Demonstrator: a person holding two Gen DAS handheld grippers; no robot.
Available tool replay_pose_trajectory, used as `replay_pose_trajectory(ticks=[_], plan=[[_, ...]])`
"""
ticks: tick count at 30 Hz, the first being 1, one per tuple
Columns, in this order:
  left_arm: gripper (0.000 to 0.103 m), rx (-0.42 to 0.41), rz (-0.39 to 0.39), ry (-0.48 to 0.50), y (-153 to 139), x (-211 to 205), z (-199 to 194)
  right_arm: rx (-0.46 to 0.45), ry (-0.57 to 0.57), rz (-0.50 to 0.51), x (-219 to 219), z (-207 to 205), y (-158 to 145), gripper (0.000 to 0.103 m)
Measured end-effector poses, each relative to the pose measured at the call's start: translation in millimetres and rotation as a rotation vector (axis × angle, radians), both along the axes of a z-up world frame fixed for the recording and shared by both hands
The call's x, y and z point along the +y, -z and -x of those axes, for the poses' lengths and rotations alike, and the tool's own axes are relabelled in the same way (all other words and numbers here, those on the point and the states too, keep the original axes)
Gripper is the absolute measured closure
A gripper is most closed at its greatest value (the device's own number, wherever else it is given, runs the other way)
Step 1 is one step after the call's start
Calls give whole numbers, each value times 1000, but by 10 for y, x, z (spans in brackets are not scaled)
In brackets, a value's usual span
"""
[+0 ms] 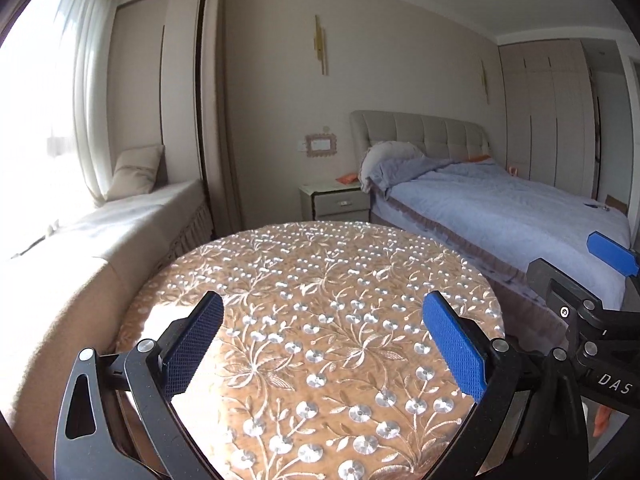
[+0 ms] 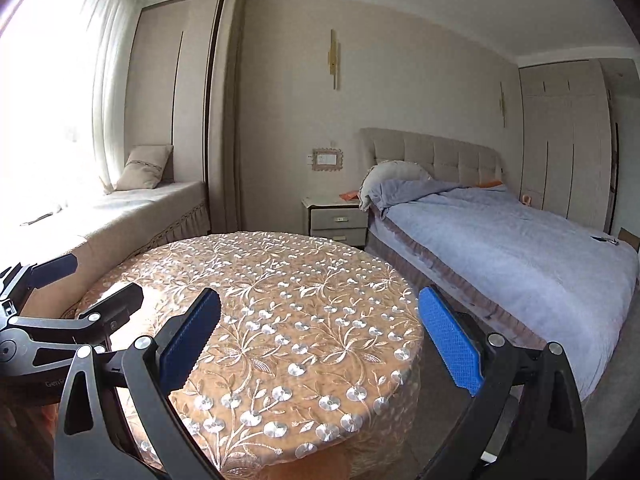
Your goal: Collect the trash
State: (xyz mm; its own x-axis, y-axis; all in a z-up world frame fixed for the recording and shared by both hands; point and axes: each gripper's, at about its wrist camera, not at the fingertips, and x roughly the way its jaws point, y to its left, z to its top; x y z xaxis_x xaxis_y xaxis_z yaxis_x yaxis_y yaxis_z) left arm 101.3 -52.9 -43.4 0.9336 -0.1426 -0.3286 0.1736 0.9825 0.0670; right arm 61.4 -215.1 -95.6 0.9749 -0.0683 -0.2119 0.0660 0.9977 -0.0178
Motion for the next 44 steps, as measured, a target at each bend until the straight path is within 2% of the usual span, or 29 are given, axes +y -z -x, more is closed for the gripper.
replay_pose_trajectory(ticks=[14,44], plan=[[5,-16,3,-51,-85,127,121,-24,-14,-1,100,43,-73,5],[5,-13,5,-45,-163,166,108,-16,-25,-18,64,38,-89,5]])
